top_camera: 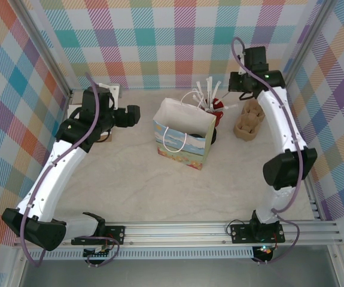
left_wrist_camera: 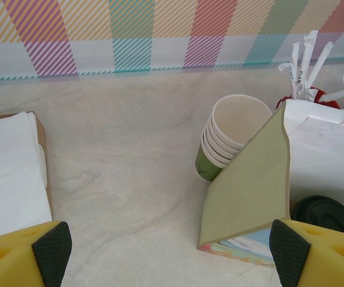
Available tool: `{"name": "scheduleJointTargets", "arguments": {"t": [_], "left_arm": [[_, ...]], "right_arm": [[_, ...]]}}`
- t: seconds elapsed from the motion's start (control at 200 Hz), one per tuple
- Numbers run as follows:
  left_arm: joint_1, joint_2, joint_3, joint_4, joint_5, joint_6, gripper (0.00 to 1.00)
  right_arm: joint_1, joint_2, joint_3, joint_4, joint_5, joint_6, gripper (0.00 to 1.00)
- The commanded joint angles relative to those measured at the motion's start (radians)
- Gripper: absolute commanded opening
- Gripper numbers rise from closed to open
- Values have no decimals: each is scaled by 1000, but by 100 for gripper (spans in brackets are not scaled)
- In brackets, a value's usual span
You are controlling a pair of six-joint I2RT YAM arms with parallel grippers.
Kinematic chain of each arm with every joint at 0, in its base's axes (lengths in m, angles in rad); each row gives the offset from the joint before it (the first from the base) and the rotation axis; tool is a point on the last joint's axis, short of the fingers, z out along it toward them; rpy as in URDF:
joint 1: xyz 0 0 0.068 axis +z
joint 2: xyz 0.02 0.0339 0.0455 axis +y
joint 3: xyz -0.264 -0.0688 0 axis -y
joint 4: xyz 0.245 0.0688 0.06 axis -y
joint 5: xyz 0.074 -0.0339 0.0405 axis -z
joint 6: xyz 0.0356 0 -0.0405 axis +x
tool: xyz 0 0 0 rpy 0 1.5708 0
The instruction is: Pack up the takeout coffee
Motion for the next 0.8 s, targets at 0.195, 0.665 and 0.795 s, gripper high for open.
{"name": "scheduleJointTargets", "arguments": {"t": [0.195, 0.665, 0.795], "left_arm": [[10, -61, -58, 57, -102, -17, 88], [9, -91, -122, 100, -214, -61, 89], [10, -98, -122, 96, -228, -63, 90]], "right_arm": [[5, -217, 40, -140, -21, -81, 4], [59, -421, 43, -188, -378, -68, 4], [147, -393, 40, -191, -371, -82, 4]]}}
